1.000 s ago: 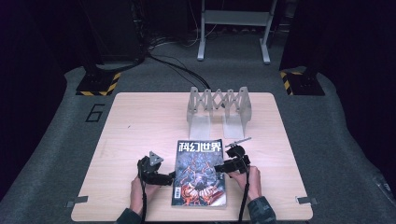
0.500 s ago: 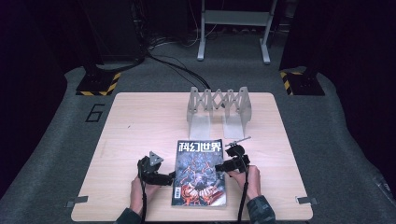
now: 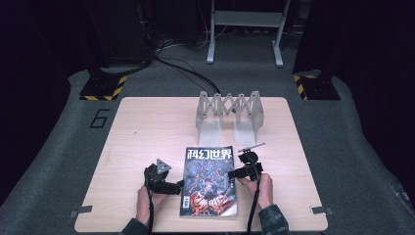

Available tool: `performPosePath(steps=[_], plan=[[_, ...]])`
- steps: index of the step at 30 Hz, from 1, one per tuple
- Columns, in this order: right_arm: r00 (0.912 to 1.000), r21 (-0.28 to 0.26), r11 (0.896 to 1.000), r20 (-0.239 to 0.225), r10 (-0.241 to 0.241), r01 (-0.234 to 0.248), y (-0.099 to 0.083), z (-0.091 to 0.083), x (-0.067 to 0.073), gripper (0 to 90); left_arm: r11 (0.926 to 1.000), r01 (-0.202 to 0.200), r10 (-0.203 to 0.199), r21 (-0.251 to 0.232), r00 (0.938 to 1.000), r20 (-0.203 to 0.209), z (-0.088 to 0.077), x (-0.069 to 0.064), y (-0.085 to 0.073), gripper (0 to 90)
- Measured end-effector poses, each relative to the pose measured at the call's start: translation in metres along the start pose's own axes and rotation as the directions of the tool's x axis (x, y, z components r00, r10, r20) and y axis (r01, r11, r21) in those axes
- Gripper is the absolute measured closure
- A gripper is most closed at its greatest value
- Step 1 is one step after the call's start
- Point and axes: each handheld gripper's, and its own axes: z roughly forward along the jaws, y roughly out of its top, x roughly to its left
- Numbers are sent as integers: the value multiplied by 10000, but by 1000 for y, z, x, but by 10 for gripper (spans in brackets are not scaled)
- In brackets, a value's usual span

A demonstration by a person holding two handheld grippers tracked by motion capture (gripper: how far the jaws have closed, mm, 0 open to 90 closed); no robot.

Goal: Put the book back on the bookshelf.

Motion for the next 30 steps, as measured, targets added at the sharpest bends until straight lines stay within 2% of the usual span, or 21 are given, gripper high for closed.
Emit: performPosePath(steps=[4, 6, 9, 13, 14, 15, 16, 17, 21, 24, 26, 30], plan=[[9993, -207, 9996, -330, 175, -182, -2, -1, -5, 657, 10000, 1, -1, -6, 10000, 2, 0, 0, 0, 4], [9969, -365, 9981, -626, 467, -491, -3, -5, -6, 676, 10000, 5, -5, -8, 10000, -2, 0, 0, 0, 5], [9929, -725, 9959, -1096, 466, -547, -4, -7, -9, 684, 10000, -1, 1, -3, 10000, -1, 0, 0, 0, 5], [9885, -731, 9955, -1431, 496, -605, -5, -8, -12, 684, 10000, -17, 17, -1, 10000, -1, 0, 0, 0, 5], [9885, -731, 9955, -1431, 496, -605, -5, -8, -12, 684, 10000, -17, 17, -1, 10000, -1, 0, 0, 0, 5], [9877, -494, 9960, -1407, 674, -750, -6, -6, -13, 676, 9999, 158, -158, -31, 9999, -4, 0, -1, 0, 5], [9898, -316, 9971, -1271, 651, -697, -6, -5, -14, 673, 10000, -55, 55, -5, 10000, 2, 0, 0, 0, 5], [9896, -186, 9970, -1243, 723, -751, -7, -3, -14, 659, 10000, -55, 55, -5, 10000, 2, 0, 0, 0, 6], [9893, -161, 9963, -1210, 822, -847, -7, -1, -15, 625, 9995, 281, -281, -141, 9996, -10, 1, -2, -1, 6], [9939, -240, 9975, -895, 644, -668, -5, 0, -10, 588, 9999, 125, -125, -19, 9999, 29, 0, -1, 0, 6], [9951, -238, 9976, -771, 623, -643, -4, 0, -8, 593, 9999, 121, -121, -38, 9999, 30, 0, -1, -1, 6], [9932, -293, 9950, -709, 927, -950, -6, -1, -8, 642, 10000, 69, -69, -22, 10000, 31, 0, -1, 0, 7]])
